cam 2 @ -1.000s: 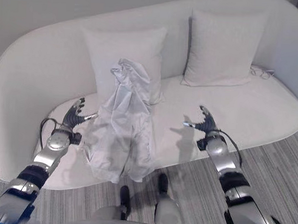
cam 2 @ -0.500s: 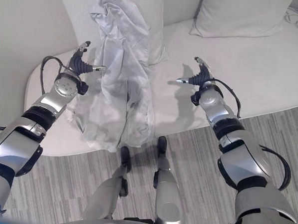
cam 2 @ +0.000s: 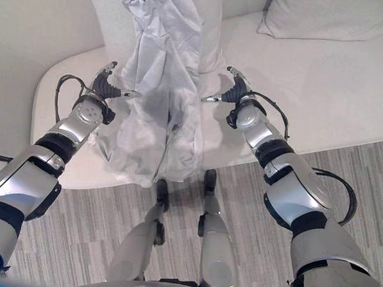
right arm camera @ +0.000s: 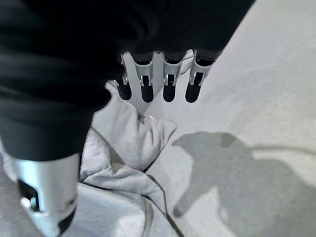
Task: Hang the clothes on the sofa on the clothes rack.
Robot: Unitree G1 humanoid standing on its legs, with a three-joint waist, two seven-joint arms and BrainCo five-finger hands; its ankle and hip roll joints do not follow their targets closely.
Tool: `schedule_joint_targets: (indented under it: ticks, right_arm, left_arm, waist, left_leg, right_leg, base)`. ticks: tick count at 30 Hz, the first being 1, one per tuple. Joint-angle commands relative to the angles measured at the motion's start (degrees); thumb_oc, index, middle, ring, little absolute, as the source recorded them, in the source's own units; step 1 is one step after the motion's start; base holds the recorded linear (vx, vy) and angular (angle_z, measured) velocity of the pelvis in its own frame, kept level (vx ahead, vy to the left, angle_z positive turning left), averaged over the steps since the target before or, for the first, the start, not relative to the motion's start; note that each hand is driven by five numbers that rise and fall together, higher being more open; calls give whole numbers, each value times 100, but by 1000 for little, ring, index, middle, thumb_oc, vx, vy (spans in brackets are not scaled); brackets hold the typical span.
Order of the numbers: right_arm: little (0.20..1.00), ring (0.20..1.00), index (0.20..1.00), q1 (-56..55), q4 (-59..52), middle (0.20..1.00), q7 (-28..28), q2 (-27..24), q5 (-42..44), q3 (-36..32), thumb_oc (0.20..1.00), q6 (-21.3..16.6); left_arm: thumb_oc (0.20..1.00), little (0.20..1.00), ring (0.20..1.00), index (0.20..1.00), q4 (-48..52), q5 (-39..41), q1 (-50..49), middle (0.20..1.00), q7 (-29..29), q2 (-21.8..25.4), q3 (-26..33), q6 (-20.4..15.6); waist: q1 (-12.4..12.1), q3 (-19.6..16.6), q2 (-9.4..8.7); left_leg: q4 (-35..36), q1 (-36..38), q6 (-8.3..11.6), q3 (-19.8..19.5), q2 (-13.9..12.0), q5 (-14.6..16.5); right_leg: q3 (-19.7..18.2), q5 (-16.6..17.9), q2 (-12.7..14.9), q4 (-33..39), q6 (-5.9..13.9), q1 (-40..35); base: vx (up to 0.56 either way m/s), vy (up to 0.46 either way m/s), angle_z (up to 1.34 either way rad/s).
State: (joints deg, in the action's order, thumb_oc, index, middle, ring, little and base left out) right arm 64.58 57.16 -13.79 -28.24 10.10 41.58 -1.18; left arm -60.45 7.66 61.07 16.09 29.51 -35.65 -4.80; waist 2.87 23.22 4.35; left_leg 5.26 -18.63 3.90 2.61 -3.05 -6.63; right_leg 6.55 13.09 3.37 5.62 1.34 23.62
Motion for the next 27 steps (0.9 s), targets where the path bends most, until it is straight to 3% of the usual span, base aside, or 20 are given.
schedule_joint_targets:
  ticks: [1,21,27]
  right_arm:
    - [1000,1000,1000,317,339,1000,-156,147,143,127,1000,-141]
    - [1000,1000,1000,1007,1032,1000,-107,515,989,203,1000,-196]
    - [1000,1000,1000,1246,1224,1000,-123,431,1321,69,1000,-223]
  left_arm:
    - [1000,1000,1000,1000,-297,-175,350,1000,234,177,-138,-95]
    - [1000,1000,1000,1000,-754,-335,1245,1000,230,219,-721,-115]
    - [1000,1000,1000,1000,-581,-305,1428,1000,245,117,-837,-156]
  waist:
    - [-143,-261,-400]
    - [-432,-74,-493]
    - [-562,-34,-407]
  left_leg:
    - [-26,-86,299,-242,-34,-68]
    - [-26,-541,325,-418,58,-190]
    - [-26,-688,311,-516,134,-216]
  right_leg:
    - [-497,-88,568,-97,952,17]
    - [-381,21,547,-62,1010,323]
    - [-341,0,562,-62,1018,405]
  base:
    - [-13,17,8]
    - [0,19,8]
    - [11,10,3]
